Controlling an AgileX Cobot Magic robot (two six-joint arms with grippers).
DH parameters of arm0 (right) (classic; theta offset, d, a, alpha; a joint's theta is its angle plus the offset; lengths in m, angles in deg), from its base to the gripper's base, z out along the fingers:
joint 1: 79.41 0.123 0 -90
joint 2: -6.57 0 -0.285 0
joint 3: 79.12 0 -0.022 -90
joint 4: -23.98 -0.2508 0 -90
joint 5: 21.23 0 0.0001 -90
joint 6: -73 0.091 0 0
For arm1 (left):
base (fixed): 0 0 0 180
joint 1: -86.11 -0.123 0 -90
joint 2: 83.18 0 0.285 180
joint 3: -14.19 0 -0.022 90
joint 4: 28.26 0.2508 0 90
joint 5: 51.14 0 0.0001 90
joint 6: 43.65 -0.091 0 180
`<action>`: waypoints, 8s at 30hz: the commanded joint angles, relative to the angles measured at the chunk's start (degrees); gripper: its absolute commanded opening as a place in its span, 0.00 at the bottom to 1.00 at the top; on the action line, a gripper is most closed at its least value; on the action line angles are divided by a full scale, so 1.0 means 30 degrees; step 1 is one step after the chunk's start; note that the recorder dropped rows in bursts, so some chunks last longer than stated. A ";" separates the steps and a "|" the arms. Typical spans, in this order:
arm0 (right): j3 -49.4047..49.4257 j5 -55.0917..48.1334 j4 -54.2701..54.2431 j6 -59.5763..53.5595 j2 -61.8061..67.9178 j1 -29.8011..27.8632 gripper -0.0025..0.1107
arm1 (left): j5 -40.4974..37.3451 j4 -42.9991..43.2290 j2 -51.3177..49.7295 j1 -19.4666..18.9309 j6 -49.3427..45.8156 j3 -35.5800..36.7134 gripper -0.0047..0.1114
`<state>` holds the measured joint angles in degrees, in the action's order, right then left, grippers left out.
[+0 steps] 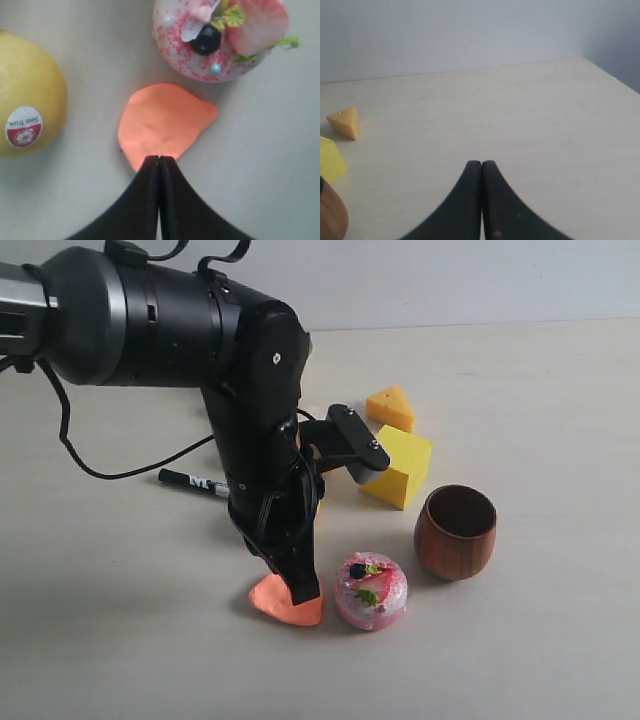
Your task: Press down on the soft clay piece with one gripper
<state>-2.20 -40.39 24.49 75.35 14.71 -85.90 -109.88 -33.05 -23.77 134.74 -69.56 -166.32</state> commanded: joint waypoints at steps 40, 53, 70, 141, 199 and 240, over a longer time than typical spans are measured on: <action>0.0100 0.0153 -0.0048 -0.0071 -0.0116 0.0045 0.02 | 0.3965 -0.2971 -0.0745 -0.1110 -0.0364 0.2240 0.04; 0.0100 0.0153 -0.0048 -0.0071 -0.0116 0.0045 0.02 | 0.4006 -0.2965 -0.1729 -0.1110 -0.0233 0.2240 0.04; 0.0100 0.0153 -0.0048 -0.0071 -0.0116 0.0045 0.02 | 0.3852 -0.2918 -0.2521 -0.1110 0.0234 0.2279 0.04; 0.0100 0.0153 -0.0048 -0.0071 -0.0116 0.0045 0.02 | 0.3556 -0.0592 -0.0490 -0.0462 0.2052 0.2279 0.22; 0.0100 0.0153 -0.0048 -0.0071 -0.0116 0.0045 0.02 | 0.8411 0.7934 2.5234 -0.4670 1.1358 0.9410 0.04; 0.0100 0.0240 -0.0048 -0.0071 -0.0116 0.0045 0.02 | 1.2485 0.3717 3.7599 -1.5299 1.4394 2.5911 0.04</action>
<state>-2.20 -40.39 24.34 75.35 14.71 -85.90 -72.27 -20.95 88.72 89.05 -25.45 -88.60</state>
